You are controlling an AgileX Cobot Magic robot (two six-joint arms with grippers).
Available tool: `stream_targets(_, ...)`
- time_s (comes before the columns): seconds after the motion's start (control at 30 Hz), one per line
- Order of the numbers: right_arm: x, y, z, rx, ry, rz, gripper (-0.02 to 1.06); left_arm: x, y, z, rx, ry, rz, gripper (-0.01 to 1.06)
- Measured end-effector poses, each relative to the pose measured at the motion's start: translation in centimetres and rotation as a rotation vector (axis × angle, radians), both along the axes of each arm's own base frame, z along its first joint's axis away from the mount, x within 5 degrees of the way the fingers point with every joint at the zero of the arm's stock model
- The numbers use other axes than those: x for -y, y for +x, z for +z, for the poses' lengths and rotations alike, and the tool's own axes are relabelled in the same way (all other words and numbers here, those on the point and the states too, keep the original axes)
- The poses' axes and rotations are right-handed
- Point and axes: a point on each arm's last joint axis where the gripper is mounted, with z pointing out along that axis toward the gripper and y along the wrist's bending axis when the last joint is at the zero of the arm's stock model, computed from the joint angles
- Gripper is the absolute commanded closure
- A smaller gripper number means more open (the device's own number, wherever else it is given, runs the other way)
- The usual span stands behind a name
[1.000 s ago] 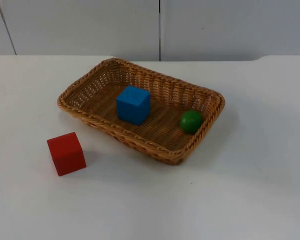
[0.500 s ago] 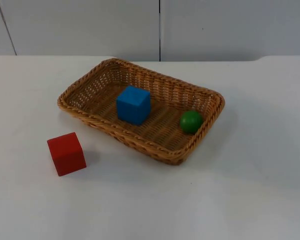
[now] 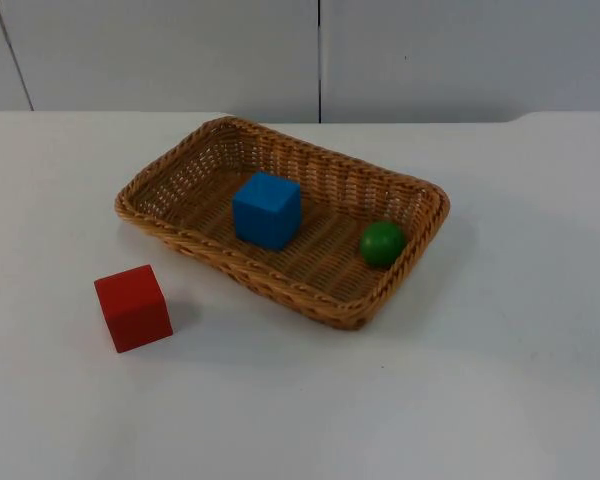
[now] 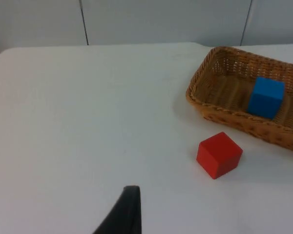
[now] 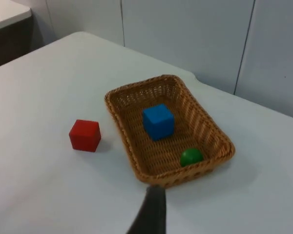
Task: Place all geometric objects except the red cube into the basket.
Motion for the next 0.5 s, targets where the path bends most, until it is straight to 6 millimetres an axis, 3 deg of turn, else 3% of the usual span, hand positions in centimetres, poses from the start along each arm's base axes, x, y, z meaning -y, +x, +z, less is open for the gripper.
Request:
stream_targets(0.2, 1.7, -2.7, -0.7, -0.014, 0.032, -0.013, 0.30, -0.2, -0.5, -0.6, -0.033, 0.026, 0.009, 0.00)
stream_targets(0.5, 3.7, -5.1, -2.5, -0.049, 0.002, -0.052, 0.30, -0.2, -0.4, -1.1, -0.056, 0.034, 0.011, 0.00)
